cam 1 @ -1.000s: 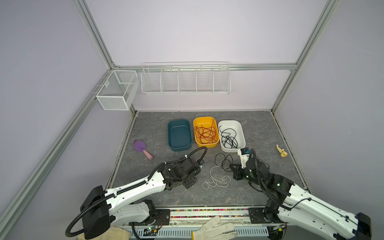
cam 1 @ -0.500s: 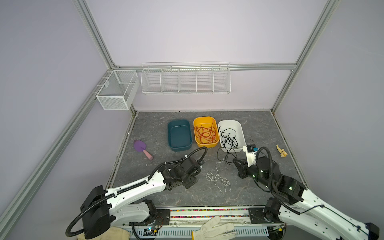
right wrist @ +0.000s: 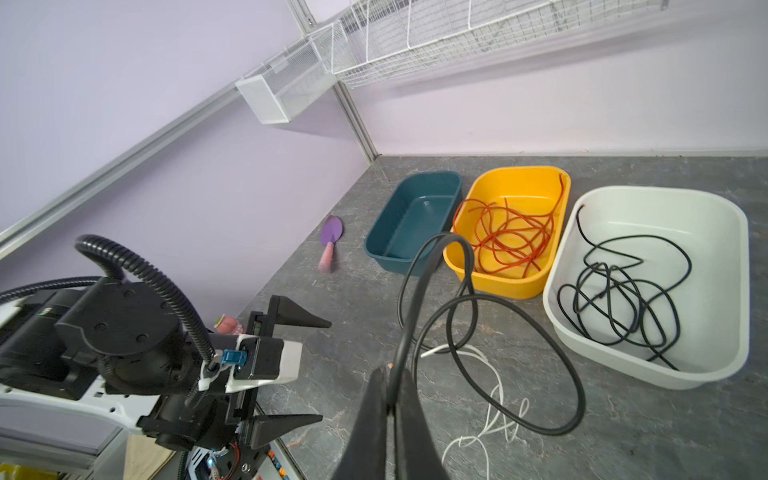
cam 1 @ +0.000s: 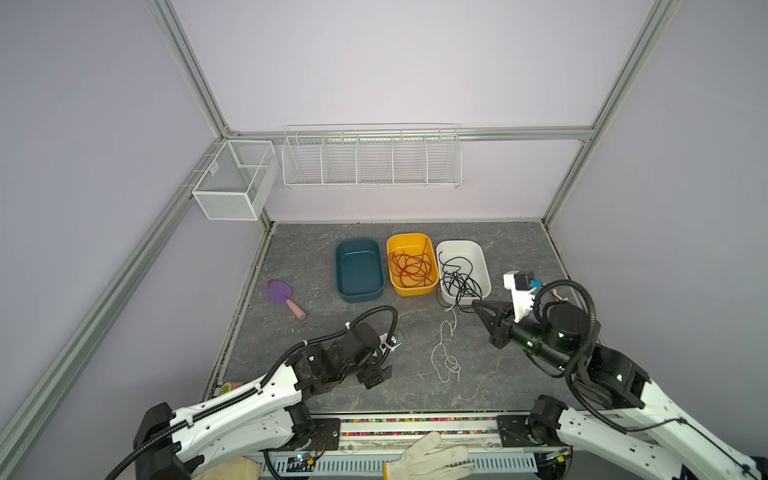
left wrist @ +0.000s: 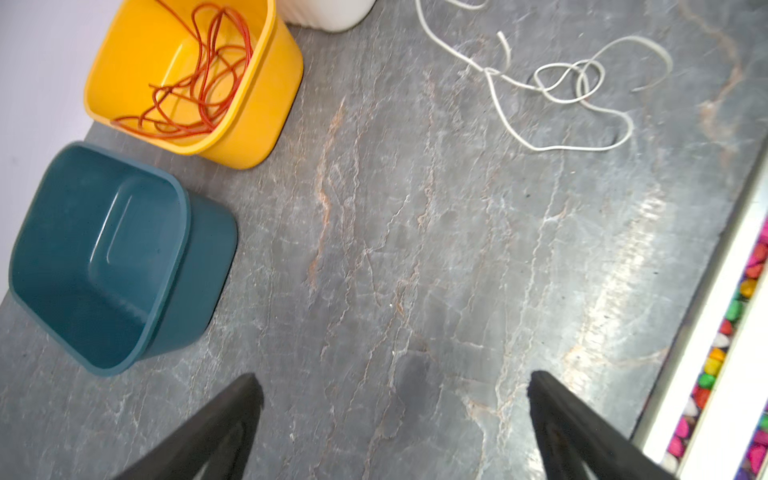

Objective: Untangle the cables
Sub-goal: 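Lift the black wire with the right gripper while the left hovers over white wire, then grasp the white wire with the left gripper while the right holds the black wire up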

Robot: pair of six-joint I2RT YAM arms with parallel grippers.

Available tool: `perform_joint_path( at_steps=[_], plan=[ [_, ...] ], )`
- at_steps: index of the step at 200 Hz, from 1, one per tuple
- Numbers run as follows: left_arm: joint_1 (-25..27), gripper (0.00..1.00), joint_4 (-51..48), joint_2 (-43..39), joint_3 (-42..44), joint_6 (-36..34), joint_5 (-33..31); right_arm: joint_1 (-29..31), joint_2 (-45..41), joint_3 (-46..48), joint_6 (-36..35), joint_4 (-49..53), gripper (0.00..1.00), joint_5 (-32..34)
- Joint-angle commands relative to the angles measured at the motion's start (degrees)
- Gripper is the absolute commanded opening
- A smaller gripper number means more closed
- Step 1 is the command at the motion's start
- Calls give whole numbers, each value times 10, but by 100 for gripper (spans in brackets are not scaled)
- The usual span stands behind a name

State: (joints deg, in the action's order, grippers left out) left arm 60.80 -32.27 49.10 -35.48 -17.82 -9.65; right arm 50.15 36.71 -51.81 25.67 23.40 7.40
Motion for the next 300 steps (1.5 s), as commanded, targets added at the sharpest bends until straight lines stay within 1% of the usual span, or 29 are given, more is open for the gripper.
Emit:
perform_joint_path(
  at_steps=[1,12,22,42,65,85,133,138,158,180,221,240,267,295,300],
  plan=[
    [2,100,61,-46,28,-55,48,3,10,-34,-19,3,6,-35],
    [2,100,74,-56,39,-67,64,3,16,-48,-22,4,6,-43],
    [2,100,87,-75,44,-68,64,2,23,-60,-25,4,6,-51],
    [2,99,121,-80,43,-67,74,2,36,-77,-26,7,6,-61],
    [2,99,177,-76,47,-85,87,2,43,-79,-15,-4,6,-81],
    [2,99,204,-65,36,-103,84,2,49,-83,-5,-9,6,-102],
    [2,100,259,-62,32,-107,96,2,56,-96,1,-11,6,-119],
    [2,99,268,-48,33,-104,98,2,56,-98,3,-12,6,-122],
    [2,99,311,-35,33,-78,120,3,63,-108,6,-13,6,-133],
    [2,100,381,-15,42,-47,142,3,64,-109,14,-23,6,-146],
    [2,100,499,39,43,-16,143,4,63,-111,27,-31,6,-165],
    [2,97,534,65,40,3,163,4,59,-110,31,-32,6,-167],
    [3,90,564,90,37,28,176,3,56,-109,37,-34,6,-174],
    [3,81,583,100,39,43,178,3,54,-109,39,-36,6,-178],
    [3,77,585,100,39,42,178,4,53,-109,41,-37,6,-179]
  ],
)
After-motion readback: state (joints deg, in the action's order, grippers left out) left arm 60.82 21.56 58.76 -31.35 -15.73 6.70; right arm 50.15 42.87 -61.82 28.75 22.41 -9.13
